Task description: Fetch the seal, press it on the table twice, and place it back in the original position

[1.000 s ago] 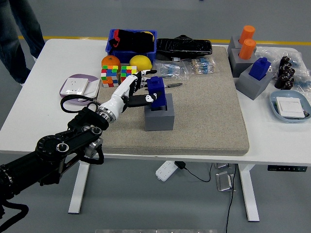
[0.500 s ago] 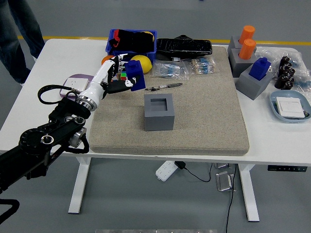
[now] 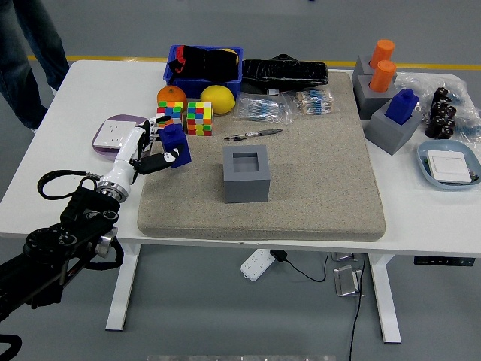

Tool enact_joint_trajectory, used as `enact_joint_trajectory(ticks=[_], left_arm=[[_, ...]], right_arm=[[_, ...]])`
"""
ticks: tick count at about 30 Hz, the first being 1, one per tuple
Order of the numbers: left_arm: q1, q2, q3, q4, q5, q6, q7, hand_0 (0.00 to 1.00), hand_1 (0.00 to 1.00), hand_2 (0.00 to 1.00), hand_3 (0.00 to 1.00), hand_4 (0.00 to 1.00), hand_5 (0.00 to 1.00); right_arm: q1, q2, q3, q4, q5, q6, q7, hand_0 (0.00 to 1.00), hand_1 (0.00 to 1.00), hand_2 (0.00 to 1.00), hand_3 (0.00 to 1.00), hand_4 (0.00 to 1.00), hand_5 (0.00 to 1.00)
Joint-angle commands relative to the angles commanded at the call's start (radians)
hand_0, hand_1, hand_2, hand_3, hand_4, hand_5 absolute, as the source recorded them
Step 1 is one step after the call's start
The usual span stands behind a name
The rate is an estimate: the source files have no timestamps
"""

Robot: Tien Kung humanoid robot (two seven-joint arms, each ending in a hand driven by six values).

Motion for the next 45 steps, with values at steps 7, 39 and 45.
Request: enact_joint_trajectory(ticks=[7, 39, 45], left_arm=[[0.032, -0.018, 0.004, 0.039, -0.036, 0.032, -0.037, 0.842, 0.540, 0.453, 0.807, 0.508, 0.002], [-0.020, 0.042, -0.075, -0.188, 0.090, -0.034, 0.067, 0.839, 0.541, 0.450, 0.803, 0.503, 0.002], [-0.050, 0.054, -0.020, -0.295, 0.085, -0.094, 0.131, 0.839, 0.539, 0.449, 0.800, 0.502, 0.002]], right_arm=[[-0.004, 0.002, 0.006, 0.000, -0.003, 0.000, 0.001, 0.831, 0.741, 0.737, 0.708, 0.806, 0.593], [-0.006, 0.006, 0.027, 0.000, -0.007, 0.001, 0.001, 0.831, 0.741, 0.736, 0.709, 0.808, 0.592], [-0.004, 0.007, 0.025, 0.000, -0.005, 0.002, 0.001, 0.831, 0.741, 0.736, 0.709, 0.809, 0.593]])
